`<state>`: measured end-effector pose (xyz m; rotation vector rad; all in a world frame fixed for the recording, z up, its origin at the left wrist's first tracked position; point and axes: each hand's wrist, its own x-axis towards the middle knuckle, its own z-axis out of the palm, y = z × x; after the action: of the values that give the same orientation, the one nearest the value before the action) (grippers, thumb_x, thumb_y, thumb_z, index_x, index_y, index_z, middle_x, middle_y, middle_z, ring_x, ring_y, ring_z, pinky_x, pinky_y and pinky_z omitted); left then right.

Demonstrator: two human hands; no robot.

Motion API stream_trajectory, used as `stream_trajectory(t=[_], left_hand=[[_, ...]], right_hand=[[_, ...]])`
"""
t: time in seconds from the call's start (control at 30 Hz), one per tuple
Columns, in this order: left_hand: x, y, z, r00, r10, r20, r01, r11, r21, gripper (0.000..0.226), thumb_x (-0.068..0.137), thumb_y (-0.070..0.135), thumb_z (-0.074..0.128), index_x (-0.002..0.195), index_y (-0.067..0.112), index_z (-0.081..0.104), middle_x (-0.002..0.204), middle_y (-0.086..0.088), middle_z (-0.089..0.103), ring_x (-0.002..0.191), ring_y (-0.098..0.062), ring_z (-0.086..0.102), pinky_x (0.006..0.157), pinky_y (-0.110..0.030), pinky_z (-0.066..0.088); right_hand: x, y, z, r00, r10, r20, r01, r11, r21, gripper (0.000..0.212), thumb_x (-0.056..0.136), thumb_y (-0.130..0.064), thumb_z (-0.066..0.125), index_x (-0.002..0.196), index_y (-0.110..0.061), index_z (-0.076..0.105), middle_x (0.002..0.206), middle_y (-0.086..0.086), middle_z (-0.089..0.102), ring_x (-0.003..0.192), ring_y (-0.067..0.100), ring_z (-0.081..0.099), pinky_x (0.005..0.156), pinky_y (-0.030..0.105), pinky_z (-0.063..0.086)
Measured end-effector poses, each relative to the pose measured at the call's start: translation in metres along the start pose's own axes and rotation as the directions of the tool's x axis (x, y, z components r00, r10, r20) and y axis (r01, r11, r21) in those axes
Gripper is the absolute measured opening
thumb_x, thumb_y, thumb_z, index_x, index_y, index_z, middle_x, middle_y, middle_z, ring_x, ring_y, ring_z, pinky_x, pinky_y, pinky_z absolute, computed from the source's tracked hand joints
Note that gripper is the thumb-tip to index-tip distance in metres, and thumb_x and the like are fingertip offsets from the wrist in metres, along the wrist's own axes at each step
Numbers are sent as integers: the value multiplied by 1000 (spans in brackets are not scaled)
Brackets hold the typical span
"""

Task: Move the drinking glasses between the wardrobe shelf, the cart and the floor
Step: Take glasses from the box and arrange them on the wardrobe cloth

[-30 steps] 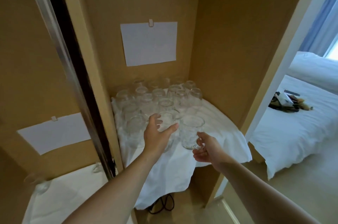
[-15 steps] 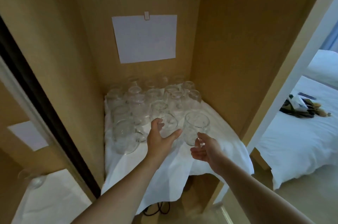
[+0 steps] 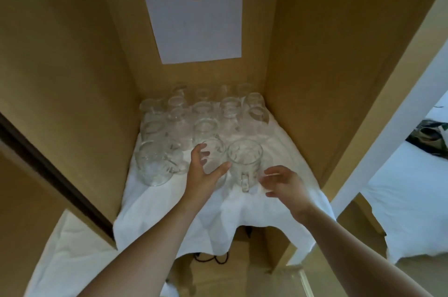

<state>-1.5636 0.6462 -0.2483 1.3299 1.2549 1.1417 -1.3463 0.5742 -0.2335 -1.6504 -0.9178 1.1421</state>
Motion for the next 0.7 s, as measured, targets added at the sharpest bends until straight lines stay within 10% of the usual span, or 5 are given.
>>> stream_trajectory(t=[0.2, 0.37, 0.6, 0.7], left_hand=[[-4, -5, 2, 1000, -6, -22, 9, 991, 135, 101, 65, -4, 88, 134, 46, 34, 126, 7, 47, 122, -16, 48, 97, -31, 50], [-12, -3, 3, 999, -36, -39, 44, 978, 204, 102, 70, -4, 86, 134, 46, 26, 127, 5, 43, 117, -12, 47, 84, -13, 47], [-22, 8, 6, 978, -126, -168, 162, 961, 224, 97, 69, 4, 91, 137, 26, 26, 130, -4, 47, 117, -22, 51, 94, -31, 50], [-28, 17, -3, 968, -110, -227, 165, 957, 240, 93, 61, 19, 97, 126, 34, 33, 123, -4, 51, 101, -16, 56, 74, -24, 50]], right_hand=[[38, 2, 3, 958, -102, 267, 141, 981, -132, 90, 69, -12, 92, 143, -31, 45, 134, -11, 54, 123, 16, 54, 97, 35, 54], [59, 12, 19, 953, -95, 286, 142, 978, -150, 88, 58, -20, 97, 132, -33, 52, 120, -16, 63, 115, 11, 60, 91, 25, 51], [54, 14, 15, 962, -135, 236, 159, 984, -84, 72, 50, -24, 101, 108, -32, 60, 109, -13, 69, 100, 5, 64, 80, 22, 51], [47, 12, 4, 968, -141, 206, 149, 989, -24, 70, 51, -25, 100, 108, -30, 61, 106, -12, 70, 98, 7, 67, 75, 20, 50]])
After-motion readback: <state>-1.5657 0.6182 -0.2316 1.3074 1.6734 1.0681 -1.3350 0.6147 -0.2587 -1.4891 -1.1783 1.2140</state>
